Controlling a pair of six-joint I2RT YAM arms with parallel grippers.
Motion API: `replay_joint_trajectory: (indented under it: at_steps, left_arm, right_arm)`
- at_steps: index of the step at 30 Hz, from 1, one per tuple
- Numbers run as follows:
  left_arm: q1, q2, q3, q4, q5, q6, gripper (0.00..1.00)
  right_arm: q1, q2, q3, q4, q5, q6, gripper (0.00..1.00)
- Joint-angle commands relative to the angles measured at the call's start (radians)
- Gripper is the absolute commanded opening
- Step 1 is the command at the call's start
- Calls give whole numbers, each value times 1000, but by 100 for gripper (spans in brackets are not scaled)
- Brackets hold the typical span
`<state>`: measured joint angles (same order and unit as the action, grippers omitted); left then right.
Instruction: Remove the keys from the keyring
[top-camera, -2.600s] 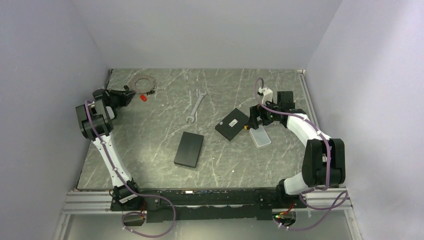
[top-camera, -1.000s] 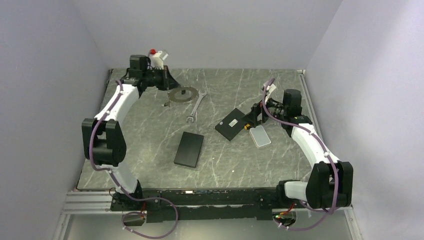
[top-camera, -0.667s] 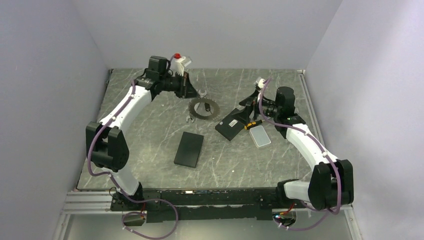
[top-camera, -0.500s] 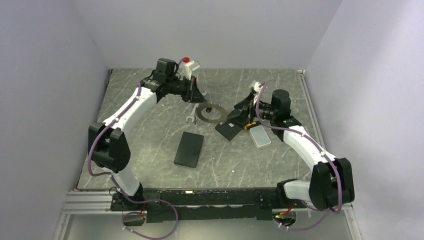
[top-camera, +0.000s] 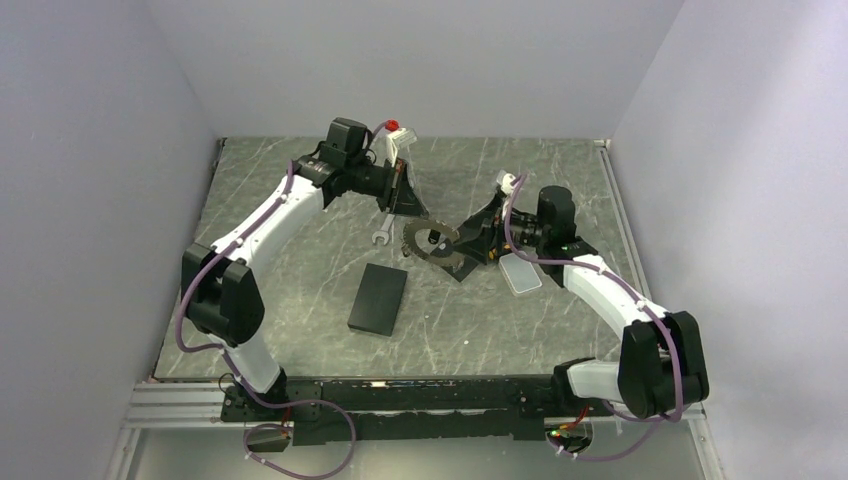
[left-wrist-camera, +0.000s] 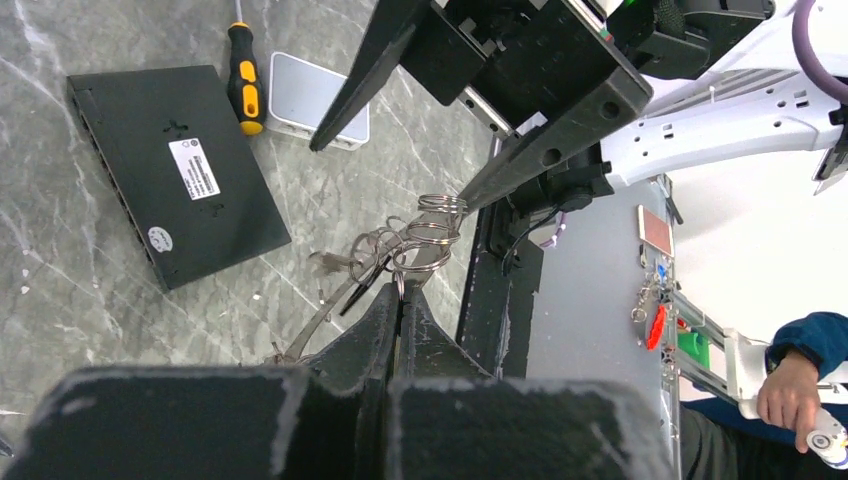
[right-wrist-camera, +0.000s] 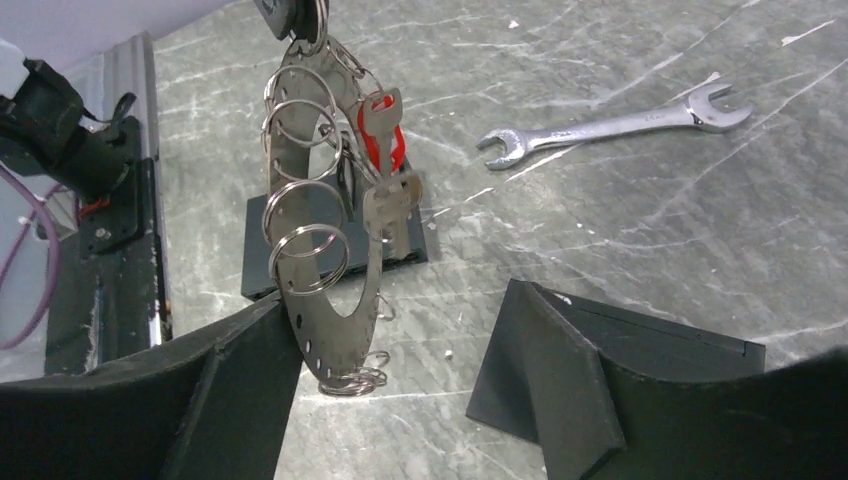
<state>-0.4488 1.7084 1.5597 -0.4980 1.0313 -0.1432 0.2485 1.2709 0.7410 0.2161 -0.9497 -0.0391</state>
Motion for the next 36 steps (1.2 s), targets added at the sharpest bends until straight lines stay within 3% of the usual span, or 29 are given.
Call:
replay_joint_trajectory:
  at_steps: [1,5,9,12,14,17,19,20,27,36]
  left_arm:
    - [-5,-4,42,38,61,-21,0]
    - [-5,2,53,50,39,-45,0]
    - [-5,14,57,64,-17,-56,0]
    - [-2,22,64,62,-109,-41,4]
    - [4,29,82,41,-185,-15,26]
    - [23,28,104,16,-285,18,73]
    - [28,9,104,1,-353,63,94]
    - [28,-6,100,-7,-384,100,99]
    - [16,-64,21,-43,-475,279,99]
    - [8,-115,27,-206,-653,544,100]
  right_arm:
    - [9,-2,-11,70,-48,-15,69]
    - [12,13,-39,149,-104,74,39]
    - [12,29,-57,242,-110,205,0]
    - [10,53,-51,273,-82,316,0]
    - [1,79,-44,301,-63,407,0]
    - [-25,123,-59,394,-54,581,0]
    - [-45,147,-71,456,-45,690,0]
    - [-54,154,-77,485,-38,736,0]
    - [-117,166,-113,560,66,1022,0]
    - [-160,283,-76,667,14,1361,0]
